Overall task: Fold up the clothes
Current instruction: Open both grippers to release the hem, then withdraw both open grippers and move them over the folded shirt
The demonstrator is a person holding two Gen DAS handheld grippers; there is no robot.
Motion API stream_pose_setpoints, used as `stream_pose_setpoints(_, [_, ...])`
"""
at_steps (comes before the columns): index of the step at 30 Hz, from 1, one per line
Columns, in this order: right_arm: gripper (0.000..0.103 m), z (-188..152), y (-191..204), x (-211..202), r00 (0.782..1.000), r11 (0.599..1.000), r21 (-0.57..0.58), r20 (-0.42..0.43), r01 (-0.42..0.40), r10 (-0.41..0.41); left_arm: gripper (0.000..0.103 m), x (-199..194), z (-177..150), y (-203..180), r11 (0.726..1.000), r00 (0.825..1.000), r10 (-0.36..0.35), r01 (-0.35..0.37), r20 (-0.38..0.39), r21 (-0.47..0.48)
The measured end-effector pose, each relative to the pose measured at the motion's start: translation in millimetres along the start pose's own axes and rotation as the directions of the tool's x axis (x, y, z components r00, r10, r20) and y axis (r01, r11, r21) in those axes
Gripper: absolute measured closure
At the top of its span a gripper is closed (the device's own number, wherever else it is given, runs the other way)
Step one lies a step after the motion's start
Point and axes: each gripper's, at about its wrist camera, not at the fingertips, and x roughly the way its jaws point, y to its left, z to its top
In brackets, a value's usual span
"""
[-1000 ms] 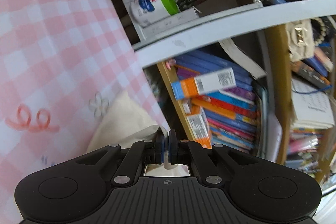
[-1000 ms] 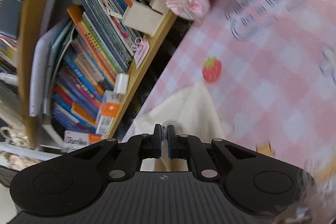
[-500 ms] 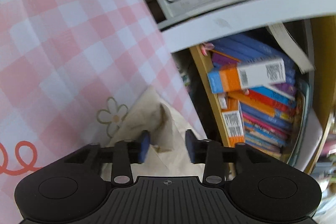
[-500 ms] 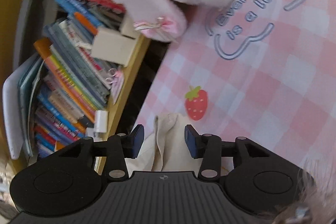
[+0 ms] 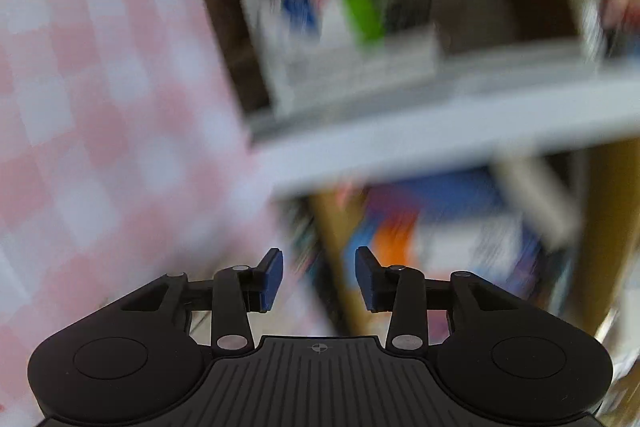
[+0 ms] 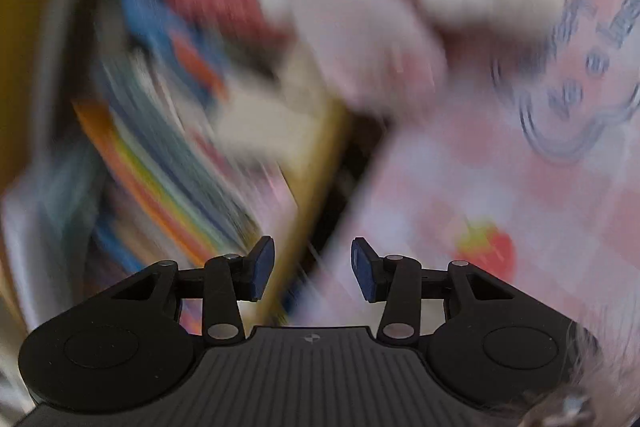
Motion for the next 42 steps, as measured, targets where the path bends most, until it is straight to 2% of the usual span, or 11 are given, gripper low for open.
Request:
stream_pose_setpoints(2, [0.056,-10,16,-9,0.998,0.984,-0.171,-0.035,0.05,-0.056,0.052,-10,-5,-14,0.992,1.0,0.021,-0.019,-0.019,0.127])
stream_pose_setpoints(4, [0.053,-30,33,-16,0.987,0.909,-0.4,-0.055,0.118,-0.152,0.052,-10,-30,-34,0.929,0.989,0.113,-0.07,-0.098,0.362])
stream_pose_setpoints(8, [0.043,-109,50,-25,0.943,0.499,-0.84,0.043,0.212,-0.33,0.052,2,-119,-60,0.647,0.937,0.282,-0.029,-0.204,0.762])
stream_pose_setpoints(11, [0.04,-161,45,-32,0.943,0.315,-0.931,0.08,0.187,-0.323,0.049,8,-183,-65,0.485,0.926,0.312,0.035,-0.211,0.874])
stream_pose_setpoints(14, [0.037,-192,41,-36,0.938,0.279,-0.935,0.122,0.218,-0.325,0.049,14,-247,-71,0.303,0.916,0.343,0.104,-0.21,0.947])
stream_pose_setpoints(15, [0.036,-199,39,-38,0.936,0.277,-0.933,0.133,0.229,-0.325,0.049,15,-260,-72,0.279,0.915,0.345,0.111,-0.208,0.954])
stream_pose_setpoints(22, [0.03,-215,24,-44,0.94,0.28,-0.939,0.104,0.2,-0.325,0.052,27,-277,-62,0.268,0.909,0.36,0.115,-0.21,0.957])
stream_pose_setpoints(29, [0.028,-218,16,-46,0.94,0.298,-0.939,0.066,0.172,-0.334,0.053,49,-287,-70,0.194,0.905,0.392,0.096,-0.166,0.976])
stream_pose_setpoints(33, [0.028,-217,16,-46,0.938,0.306,-0.936,0.062,0.173,-0.341,0.053,74,-271,-88,0.329,0.907,0.388,0.029,-0.163,0.944])
stream_pose_setpoints(38, [0.019,-224,17,-44,0.928,0.278,-0.947,0.049,0.16,-0.369,0.053,127,-251,-119,0.344,0.904,0.42,-0.075,-0.082,0.936])
stream_pose_setpoints(42, [0.018,-228,17,-45,0.925,0.255,-0.954,0.051,0.156,-0.376,0.05,116,-226,-133,0.446,0.936,0.349,-0.116,-0.052,0.888])
